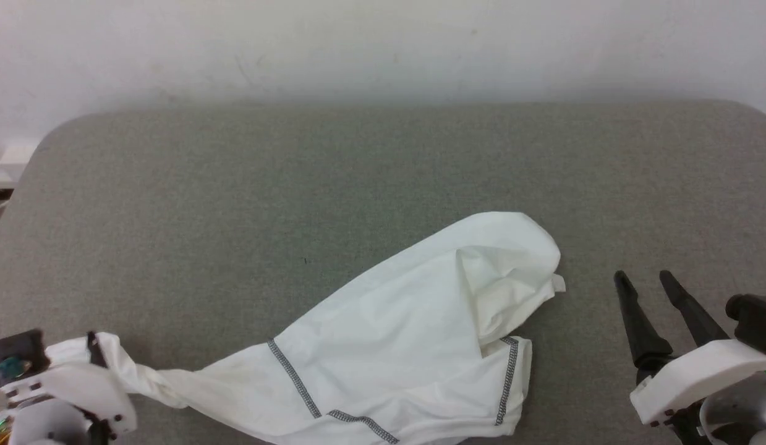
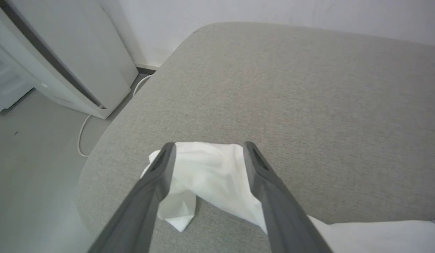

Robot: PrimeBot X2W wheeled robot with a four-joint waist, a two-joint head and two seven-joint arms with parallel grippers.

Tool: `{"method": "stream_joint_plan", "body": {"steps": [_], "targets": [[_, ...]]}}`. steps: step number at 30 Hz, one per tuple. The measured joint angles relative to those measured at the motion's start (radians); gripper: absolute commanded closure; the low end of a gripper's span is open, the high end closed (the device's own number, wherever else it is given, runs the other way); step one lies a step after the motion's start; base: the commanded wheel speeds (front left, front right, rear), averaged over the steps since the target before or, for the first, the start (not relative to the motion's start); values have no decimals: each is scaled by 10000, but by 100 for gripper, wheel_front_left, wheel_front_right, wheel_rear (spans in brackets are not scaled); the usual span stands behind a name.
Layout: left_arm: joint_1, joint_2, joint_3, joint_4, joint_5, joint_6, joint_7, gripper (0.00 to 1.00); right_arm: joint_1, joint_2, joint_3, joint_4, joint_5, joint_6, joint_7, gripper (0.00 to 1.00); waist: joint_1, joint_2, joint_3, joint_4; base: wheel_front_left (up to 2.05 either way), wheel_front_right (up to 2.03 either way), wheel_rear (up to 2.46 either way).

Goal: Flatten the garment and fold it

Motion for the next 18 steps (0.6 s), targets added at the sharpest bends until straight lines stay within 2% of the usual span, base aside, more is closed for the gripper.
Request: {"method": "stream_joint_plan", "body": {"steps": [4, 9, 14, 18], "targets": [[-43, -21, -447, -1154, 190, -153, 165, 0, 57, 0, 2, 8, 50, 0, 12, 0, 0, 0, -244, -6, 0, 0, 0], [-1102, -140, -1415, -1881, 257, -784, 915, 0, 58, -2, 48, -33, 36, 0, 61, 0, 0, 0, -291, -10, 0, 0, 0], [-2704, -802, -2510, -1804, 232, -1404, 1988, 0, -52, -2, 236, -316, -128, 0, 102, 0, 2, 0, -31, -118, 0, 0, 0], [-3982, -1373, -3294, -1145, 173, -2023, 2638, 0, -296, 2, 355, -650, -297, 0, 100, 0, 2, 0, 346, -277, 0, 0, 0]]}}
